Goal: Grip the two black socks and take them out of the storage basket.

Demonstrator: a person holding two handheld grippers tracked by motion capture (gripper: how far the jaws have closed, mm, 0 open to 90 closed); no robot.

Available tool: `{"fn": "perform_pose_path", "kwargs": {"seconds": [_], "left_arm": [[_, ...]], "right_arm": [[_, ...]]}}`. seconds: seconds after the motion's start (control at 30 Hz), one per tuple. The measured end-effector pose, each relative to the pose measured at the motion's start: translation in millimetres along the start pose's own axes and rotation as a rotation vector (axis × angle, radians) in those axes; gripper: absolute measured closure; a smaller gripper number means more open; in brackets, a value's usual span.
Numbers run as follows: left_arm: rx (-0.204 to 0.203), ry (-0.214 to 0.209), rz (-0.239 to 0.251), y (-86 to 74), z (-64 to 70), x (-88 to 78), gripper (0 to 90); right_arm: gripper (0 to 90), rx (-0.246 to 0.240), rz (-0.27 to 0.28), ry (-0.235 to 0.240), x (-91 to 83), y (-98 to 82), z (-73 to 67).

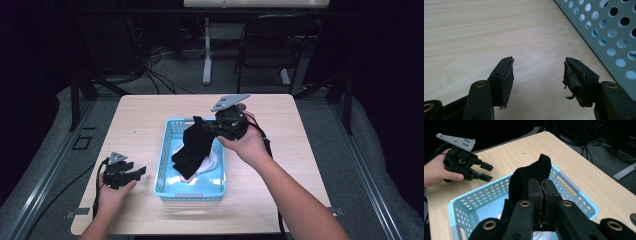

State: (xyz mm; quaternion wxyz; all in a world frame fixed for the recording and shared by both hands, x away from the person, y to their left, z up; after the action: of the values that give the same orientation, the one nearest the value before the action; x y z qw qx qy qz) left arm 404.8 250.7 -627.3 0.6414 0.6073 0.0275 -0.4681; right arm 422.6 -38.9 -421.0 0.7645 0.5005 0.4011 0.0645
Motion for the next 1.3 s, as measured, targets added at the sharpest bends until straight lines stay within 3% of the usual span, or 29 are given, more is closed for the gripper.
{"fn": "perform_pose_path", "kwargs": {"seconds": [0.3, 0.57, 1.07, 1.3], "left_arm": [[0.002, -0.005, -0.005, -0.3, 0.5, -0.1, 41.1], [0.000, -0.006, -0.006, -0.7, 0.7, -0.1, 41.1], [-0.001, 0.000, -0.019, -1.9, 1.1, 0.5, 41.1], [0.000, -0.002, -0.024, -2.5, 0.8, 0.8, 41.1]], "right_arm": [[86.7, 0.004, 0.008, 0.002, -14.7, 2.8, 1.7], [86.7, 0.016, 0.013, -0.028, -32.1, -6.2, 17.6], [86.7, 0.097, -0.009, -0.134, -79.2, -56.4, 64.2], [86.7, 0.122, -0.025, -0.182, -90.1, -77.4, 78.6]]}}
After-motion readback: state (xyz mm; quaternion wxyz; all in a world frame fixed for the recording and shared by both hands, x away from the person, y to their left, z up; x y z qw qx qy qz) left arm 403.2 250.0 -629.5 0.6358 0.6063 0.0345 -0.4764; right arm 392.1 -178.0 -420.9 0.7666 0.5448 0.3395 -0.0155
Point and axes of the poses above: each handheld gripper's, and its own axes: x roughly forward along the jaws, y roughly out of its top, z roughly to its right, the point moved 8 cm from there along x, roughly forward along the jaws, and after that the axes turned 14 degrees about -y, right-handed, at the moved point
